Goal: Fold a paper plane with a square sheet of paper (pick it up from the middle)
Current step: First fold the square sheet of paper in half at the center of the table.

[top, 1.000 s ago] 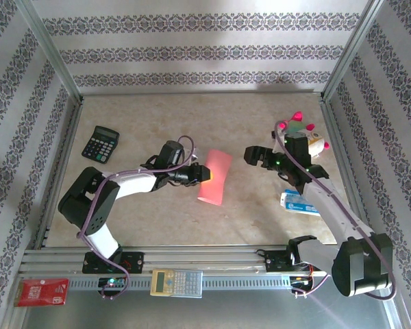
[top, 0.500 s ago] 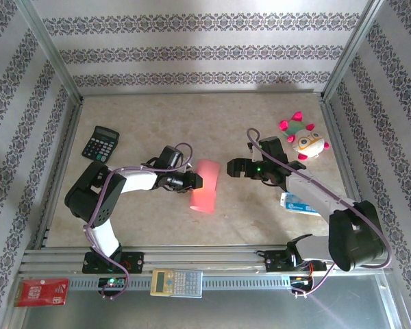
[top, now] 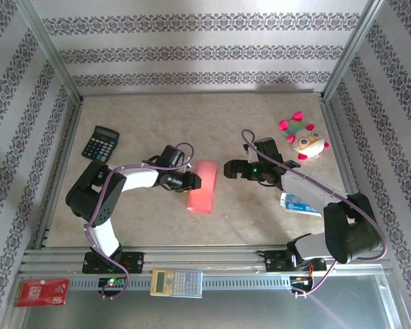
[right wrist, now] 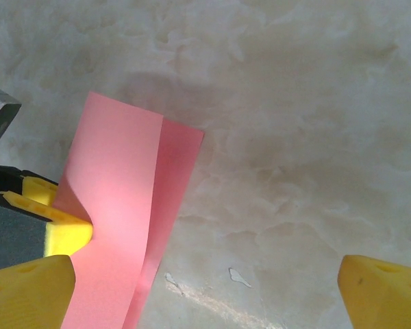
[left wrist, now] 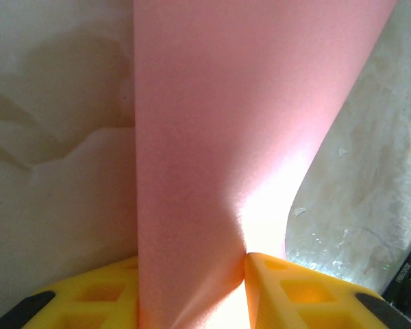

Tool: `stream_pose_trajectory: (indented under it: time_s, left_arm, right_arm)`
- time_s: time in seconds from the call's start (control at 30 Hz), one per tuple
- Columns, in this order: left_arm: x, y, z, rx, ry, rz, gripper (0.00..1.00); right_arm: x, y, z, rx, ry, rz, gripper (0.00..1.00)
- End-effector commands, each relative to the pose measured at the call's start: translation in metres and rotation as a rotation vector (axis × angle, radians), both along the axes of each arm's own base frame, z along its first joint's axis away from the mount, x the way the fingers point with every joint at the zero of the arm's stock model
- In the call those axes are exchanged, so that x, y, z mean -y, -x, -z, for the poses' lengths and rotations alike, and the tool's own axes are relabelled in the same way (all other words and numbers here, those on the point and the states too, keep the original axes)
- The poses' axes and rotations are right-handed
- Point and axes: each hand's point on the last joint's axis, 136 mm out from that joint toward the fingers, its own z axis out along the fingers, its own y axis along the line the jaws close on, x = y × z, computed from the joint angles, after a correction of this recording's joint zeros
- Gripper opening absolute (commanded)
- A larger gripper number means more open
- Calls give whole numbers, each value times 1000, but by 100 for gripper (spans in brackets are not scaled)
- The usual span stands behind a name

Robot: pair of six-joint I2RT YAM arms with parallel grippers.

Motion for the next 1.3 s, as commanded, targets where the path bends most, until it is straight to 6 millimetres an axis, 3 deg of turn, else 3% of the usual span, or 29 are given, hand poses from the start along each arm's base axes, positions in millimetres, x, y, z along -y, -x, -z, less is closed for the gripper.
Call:
stream_pose_trajectory:
  time_s: [0.0, 0.6, 0.77, 0.9, 1.13, 1.27]
  left_arm:
    - [-21, 4, 22, -26, -171, -2, 39]
    - [-31, 15, 48, -1, -564, 93, 47]
    - [-30, 20, 54, 8, -613, 116, 51]
    - [-29, 22, 56, 15, -627, 126, 55]
    - [-22, 22, 51, 32, -587, 121, 62]
    - [-20, 20, 47, 46, -567, 114, 64]
  right_arm:
    - [-6, -4, -2, -1, -15, -1, 98]
    - [-4, -10, 8, -27, -4, 9, 98]
    - [-14, -10, 11, -65, -93, 26, 96]
    - [-31, -9, 16, -125, -191, 47, 85]
    - [-42, -6, 43, -218, -195, 92, 54]
    - [-46, -5, 54, -245, -183, 94, 51]
